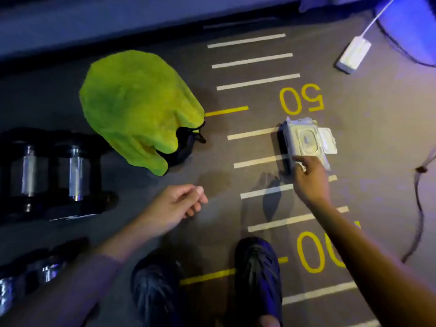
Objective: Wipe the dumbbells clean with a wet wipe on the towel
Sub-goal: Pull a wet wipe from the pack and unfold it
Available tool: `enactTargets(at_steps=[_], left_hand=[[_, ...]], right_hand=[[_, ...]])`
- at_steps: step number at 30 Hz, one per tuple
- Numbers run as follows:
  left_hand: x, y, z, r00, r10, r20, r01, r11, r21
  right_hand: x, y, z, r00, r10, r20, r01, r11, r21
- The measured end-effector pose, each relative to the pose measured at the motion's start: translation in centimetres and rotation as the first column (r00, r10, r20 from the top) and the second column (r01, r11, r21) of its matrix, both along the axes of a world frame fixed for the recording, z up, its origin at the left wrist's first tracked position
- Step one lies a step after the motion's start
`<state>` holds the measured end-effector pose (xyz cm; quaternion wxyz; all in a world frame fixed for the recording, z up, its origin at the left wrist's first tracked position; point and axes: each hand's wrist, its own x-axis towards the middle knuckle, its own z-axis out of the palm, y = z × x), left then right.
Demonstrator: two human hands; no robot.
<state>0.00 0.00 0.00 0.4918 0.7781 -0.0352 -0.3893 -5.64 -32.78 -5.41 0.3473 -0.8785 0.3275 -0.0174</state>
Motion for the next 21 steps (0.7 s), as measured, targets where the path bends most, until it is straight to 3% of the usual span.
enactTargets(at_steps=[4, 8, 15, 21], left_hand=[[0.2, -1.9, -2.5, 0.998, 0.043, -0.045, -0.046, 0.996, -0.077], [0.5, -4.5, -5.3, 0.994, 0.061, -0.094, -0.074, 0.986, -0.147], [0.8, -6.8, -7.1, 0.987, 0.021, -0.157, -0.045, 0.988, -0.146], [1.8, -7.4, -7.9, 0.987, -0.040, -0.157, 0.007, 0.979, -0.204]], right_hand=[[0.9, -3.2, -2.0, 0.989, -0.067, -0.132, 0.049, 0.990, -0.134], [1.0, -3.6, -3.8, 0.994, -0.066, -0.090, 0.044, 0.974, -0.223], [3.4, -5.2, -4.6, 0.985, -0.172, -0.001, 0.170, 0.979, -0.111], [4.5, -6.6, -3.9, 0.987, -0.151, 0.045, 0.156, 0.979, -0.134]])
